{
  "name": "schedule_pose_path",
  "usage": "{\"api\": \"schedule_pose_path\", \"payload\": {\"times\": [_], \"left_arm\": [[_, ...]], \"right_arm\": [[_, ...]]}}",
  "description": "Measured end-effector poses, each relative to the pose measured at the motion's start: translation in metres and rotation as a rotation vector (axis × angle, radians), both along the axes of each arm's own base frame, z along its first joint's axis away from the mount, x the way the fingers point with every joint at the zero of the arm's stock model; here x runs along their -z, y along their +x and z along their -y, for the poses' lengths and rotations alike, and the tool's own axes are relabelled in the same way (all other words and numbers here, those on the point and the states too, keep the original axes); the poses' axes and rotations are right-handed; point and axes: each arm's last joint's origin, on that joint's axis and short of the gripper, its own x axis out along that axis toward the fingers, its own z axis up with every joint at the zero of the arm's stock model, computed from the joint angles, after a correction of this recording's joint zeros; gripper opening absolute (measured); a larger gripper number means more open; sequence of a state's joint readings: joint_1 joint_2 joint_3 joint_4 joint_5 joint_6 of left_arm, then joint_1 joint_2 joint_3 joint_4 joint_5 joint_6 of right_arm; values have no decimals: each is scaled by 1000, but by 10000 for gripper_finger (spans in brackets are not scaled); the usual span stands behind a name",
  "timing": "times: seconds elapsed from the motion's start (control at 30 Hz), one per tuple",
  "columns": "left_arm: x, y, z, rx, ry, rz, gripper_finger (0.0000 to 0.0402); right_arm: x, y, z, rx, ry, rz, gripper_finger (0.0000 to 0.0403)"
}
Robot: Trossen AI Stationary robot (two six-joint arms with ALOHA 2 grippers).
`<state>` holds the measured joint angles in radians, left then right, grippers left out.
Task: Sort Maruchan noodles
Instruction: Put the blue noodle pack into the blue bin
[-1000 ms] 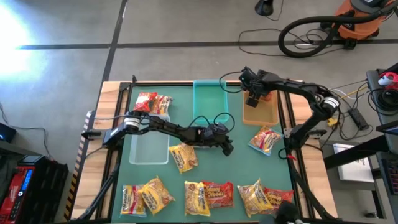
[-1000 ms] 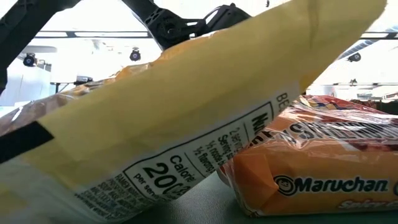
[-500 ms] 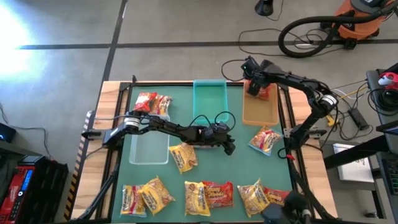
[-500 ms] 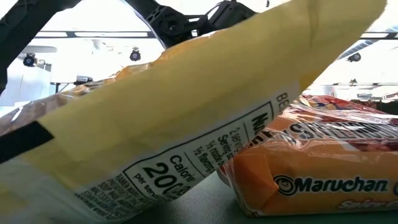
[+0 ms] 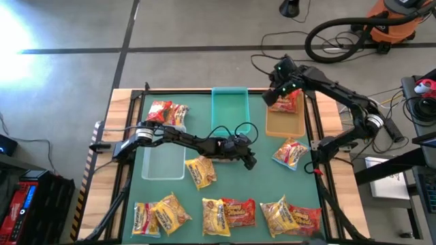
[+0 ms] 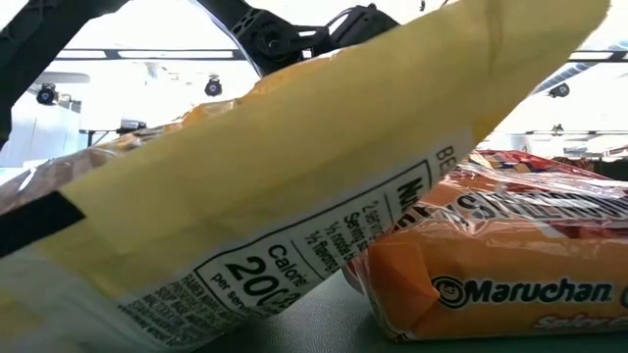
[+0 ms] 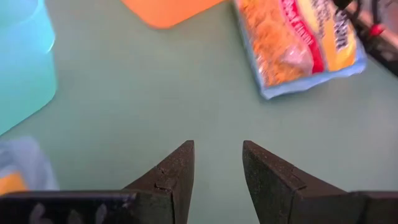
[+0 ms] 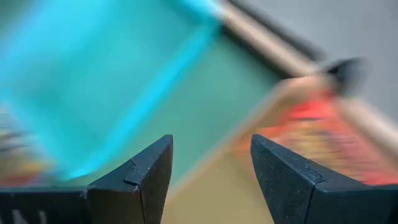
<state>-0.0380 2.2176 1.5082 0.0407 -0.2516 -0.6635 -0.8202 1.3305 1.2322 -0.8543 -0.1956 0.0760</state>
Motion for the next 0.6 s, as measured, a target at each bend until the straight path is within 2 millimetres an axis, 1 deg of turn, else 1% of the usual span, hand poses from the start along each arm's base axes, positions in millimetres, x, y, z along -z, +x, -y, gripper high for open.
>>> {"api": "schedule_pose_path", "payload": {"times": [0.13,0.3,0.43,0.53,0.6], "left_arm": [[-5,-3,3,28,29,-30,119],[-12,-8,10,65,56,-69,119],[-19,-14,14,79,66,-113,119],[-15,-19,19,93,69,-177,119],[-17,-22,23,102,71,-197,119]], "right_arm": [[-3,3,-35,-42,22,38,205],[4,6,-80,-67,64,118,206],[16,8,-111,-33,85,159,205],[29,10,-132,-2,115,183,205],[38,13,-145,-5,132,210,206]]}}
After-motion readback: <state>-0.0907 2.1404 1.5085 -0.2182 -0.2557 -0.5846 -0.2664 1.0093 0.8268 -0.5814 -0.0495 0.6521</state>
